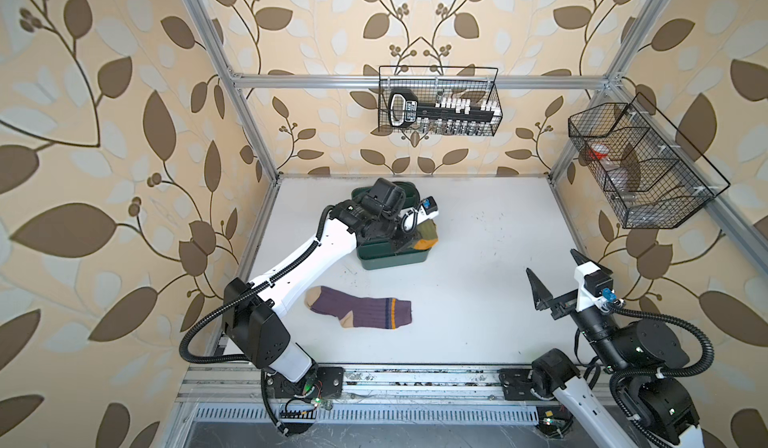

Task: Roll the socks
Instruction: 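Lift the rolled green sock with the left gripper toward the green tray, then lower the rolled sock into a tray compartment with the left gripper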

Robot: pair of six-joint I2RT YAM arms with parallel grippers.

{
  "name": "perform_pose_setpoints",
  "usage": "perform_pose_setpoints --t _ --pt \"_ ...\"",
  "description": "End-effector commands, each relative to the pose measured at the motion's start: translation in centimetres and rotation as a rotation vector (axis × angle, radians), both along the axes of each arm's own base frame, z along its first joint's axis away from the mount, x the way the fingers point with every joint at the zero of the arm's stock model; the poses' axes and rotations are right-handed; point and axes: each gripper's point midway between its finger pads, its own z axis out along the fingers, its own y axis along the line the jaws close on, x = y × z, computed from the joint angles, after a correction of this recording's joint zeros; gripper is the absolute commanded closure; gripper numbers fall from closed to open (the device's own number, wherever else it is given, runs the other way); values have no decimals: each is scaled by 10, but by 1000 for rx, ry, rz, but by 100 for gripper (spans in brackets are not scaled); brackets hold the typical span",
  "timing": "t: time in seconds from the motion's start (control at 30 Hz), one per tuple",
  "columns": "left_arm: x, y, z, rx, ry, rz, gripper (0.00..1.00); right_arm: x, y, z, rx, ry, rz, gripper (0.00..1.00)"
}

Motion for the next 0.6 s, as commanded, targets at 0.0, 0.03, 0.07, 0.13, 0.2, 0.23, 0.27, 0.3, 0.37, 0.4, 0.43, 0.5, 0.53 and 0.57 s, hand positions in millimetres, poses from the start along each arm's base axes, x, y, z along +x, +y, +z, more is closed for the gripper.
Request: perform_pose_setpoints --t 0.0,0.03,0.07,0.13,0.2,0.23,0.27,0.3,0.37,0.4,0.43,0.5,0.53,0.57 --pt "35 19 6 84 -118 64 100 1 11 -16 65 46 62 0" --pt "42 21 4 102 -132 70 100 1 13 -17 73 51 73 0" --pt "51 23 1 114 -139 79 100 1 15 -19 78 61 82 0" --pt "66 25 -6 136 -137 88 100 2 18 -22 78 70 95 0" --pt "81 25 -16 166 -131 97 100 3 20 -24 79 76 101 0" --pt "86 24 -20 175 -127 96 100 3 20 -25 79 79 104 0" --pt "91 21 -24 184 -124 97 100 3 21 -27 79 84 105 0" --pt "96 20 -29 192 -120 101 100 4 20 -27 79 86 102 0" --pt "104 19 -40 205 -112 113 100 4 19 -29 82 89 93 0" --pt "108 18 -46 210 -110 123 100 5 19 -30 83 92 92 0" --pt "111 18 -51 217 -113 130 100 5 18 -30 86 92 89 0" --pt "117 18 -64 229 -105 146 100 4 19 -30 86 93 91 0" --pt "118 18 -71 240 -99 150 100 4 18 -30 83 96 89 0" --pt "120 19 -74 241 -99 164 100 4 18 -30 81 97 88 0"
